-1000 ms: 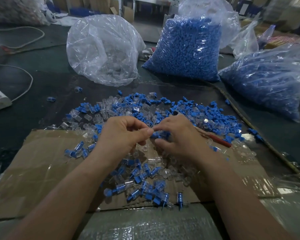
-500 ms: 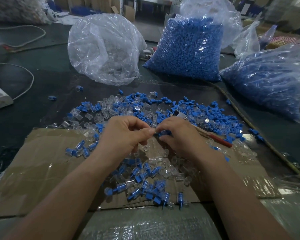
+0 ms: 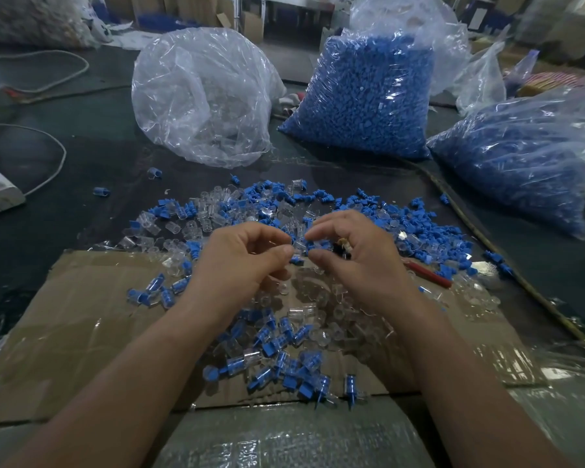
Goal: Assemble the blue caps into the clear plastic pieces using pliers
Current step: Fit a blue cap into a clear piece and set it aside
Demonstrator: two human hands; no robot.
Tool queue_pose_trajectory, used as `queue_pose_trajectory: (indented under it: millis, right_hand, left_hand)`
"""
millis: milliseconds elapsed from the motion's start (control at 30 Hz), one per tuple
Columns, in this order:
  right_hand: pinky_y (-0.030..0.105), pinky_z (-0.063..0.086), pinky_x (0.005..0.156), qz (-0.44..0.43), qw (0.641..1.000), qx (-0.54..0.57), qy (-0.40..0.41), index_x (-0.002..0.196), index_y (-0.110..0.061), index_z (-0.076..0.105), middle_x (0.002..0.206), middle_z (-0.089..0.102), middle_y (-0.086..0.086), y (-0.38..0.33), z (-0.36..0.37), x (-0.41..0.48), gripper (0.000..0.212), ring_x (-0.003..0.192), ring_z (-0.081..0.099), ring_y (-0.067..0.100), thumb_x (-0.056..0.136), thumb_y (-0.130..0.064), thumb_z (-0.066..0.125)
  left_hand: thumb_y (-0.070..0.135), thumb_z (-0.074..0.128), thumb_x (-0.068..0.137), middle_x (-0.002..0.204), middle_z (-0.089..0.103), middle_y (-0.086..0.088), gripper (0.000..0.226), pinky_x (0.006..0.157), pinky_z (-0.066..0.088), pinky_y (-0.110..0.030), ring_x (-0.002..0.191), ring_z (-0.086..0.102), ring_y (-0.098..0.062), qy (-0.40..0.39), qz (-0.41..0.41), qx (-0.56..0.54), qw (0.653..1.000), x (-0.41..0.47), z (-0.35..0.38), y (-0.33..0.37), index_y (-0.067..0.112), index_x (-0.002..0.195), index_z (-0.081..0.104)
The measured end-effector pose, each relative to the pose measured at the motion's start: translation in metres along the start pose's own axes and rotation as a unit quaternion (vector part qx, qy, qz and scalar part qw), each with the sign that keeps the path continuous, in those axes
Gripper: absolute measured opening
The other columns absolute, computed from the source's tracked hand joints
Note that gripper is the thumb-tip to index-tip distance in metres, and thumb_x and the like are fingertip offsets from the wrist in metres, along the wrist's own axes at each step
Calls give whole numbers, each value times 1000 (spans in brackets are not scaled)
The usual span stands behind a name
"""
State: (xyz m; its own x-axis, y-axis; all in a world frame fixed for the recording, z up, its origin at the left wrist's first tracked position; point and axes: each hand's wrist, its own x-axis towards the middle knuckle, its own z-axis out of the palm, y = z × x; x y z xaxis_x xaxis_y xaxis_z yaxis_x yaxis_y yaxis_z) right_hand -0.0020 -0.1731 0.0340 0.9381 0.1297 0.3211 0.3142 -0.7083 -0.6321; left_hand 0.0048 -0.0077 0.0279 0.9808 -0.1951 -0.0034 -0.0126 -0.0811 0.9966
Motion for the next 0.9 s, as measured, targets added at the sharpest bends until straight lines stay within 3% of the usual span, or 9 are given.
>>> queue_pose_trajectory:
  millis: [100,200,500,700,900]
  right_hand:
    - [2,33,84,-5,998,48,-30,81,-41,55,96,50,-25,-6,3,-2,28,96,47,-12,77,-17,70]
    - [-1,31,82,-10,997,47,-56,80,-44,53,96,49,-28,-9,8,-3,32,95,45,-17,77,-18,70]
    - [22,45,94,-5,989,125,-75,84,-41,55,100,52,-32,-13,9,-7,32,103,55,-5,80,-10,66]
    - [19,47,92,-4,983,161,-90,86,-38,55,101,56,-27,-14,9,-7,32,103,57,-5,82,-8,63]
    - [19,50,83,8,971,224,-81,88,-33,55,98,62,-15,-13,9,-9,29,96,61,1,85,-5,59]
  left_hand:
    - [3,58,84,71,70,-1,18,55,51,-15,60,67,-9,-18,-29,-55,998,2,2,0,18,93,63]
    - [1,53,87,68,71,1,22,56,51,-14,58,65,-7,-41,-42,-82,995,1,2,1,18,88,67]
    - [0,63,76,74,72,-4,14,56,51,-15,60,66,-10,9,-41,-134,990,5,-2,-2,9,84,70]
    - [11,66,60,72,72,-4,23,52,52,-17,60,67,-12,13,-48,-182,982,6,-3,-1,6,82,66]
    - [-1,58,79,73,72,-4,11,55,52,-16,59,65,-9,20,-33,-188,981,6,-3,-2,6,83,65]
